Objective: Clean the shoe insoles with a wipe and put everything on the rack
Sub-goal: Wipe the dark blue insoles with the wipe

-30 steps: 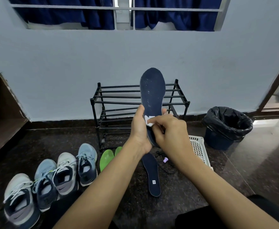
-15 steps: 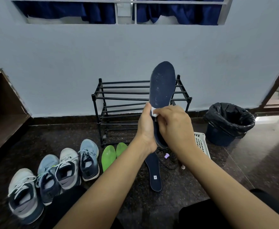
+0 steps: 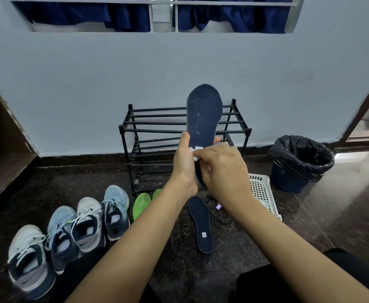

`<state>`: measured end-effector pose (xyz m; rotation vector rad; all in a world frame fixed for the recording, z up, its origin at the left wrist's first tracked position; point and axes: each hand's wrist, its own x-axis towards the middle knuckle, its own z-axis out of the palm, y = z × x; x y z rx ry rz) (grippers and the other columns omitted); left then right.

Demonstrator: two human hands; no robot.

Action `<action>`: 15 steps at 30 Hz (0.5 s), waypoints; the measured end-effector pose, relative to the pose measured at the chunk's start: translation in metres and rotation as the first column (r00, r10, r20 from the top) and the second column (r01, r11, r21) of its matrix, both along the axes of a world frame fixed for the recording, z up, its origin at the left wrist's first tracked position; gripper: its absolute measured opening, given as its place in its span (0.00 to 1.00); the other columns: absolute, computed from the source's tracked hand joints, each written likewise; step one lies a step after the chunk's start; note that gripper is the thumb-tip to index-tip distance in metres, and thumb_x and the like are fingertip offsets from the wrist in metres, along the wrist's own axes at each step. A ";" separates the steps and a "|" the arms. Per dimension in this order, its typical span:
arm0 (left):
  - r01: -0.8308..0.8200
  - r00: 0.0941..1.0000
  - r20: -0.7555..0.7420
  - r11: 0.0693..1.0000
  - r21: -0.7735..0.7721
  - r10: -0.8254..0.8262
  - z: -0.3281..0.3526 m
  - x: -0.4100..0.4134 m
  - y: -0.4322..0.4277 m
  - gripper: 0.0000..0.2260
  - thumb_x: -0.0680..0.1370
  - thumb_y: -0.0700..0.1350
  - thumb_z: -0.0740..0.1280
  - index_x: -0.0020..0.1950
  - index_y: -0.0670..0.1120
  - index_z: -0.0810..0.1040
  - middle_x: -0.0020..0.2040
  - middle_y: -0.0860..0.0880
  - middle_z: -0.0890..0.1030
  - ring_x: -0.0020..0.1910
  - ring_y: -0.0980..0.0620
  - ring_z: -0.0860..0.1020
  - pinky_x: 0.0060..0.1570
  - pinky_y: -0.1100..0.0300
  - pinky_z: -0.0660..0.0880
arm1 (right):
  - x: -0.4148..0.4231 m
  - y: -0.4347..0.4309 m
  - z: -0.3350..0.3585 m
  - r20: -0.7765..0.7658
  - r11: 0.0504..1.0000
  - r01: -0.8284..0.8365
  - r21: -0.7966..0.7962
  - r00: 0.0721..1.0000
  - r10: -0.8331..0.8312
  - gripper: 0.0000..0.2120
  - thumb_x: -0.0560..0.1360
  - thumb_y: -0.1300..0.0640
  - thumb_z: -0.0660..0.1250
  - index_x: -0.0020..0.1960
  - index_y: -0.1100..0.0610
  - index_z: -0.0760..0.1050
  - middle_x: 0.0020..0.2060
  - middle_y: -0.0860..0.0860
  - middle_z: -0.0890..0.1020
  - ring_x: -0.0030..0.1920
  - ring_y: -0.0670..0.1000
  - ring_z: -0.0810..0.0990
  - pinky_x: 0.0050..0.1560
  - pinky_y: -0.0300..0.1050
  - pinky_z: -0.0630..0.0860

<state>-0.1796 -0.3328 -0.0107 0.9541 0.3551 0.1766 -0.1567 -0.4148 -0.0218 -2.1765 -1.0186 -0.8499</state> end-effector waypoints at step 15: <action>-0.026 1.000 0.010 1.000 0.007 0.026 0.000 0.002 0.008 0.27 0.83 0.56 0.48 0.49 0.42 0.84 0.46 0.47 0.86 0.41 0.52 0.84 0.42 0.61 0.78 | -0.009 0.009 -0.002 -0.034 0.999 -0.007 0.046 0.999 0.008 0.14 0.69 0.61 0.57 0.39 0.56 0.82 0.32 0.51 0.81 0.35 0.56 0.77 0.38 0.50 0.75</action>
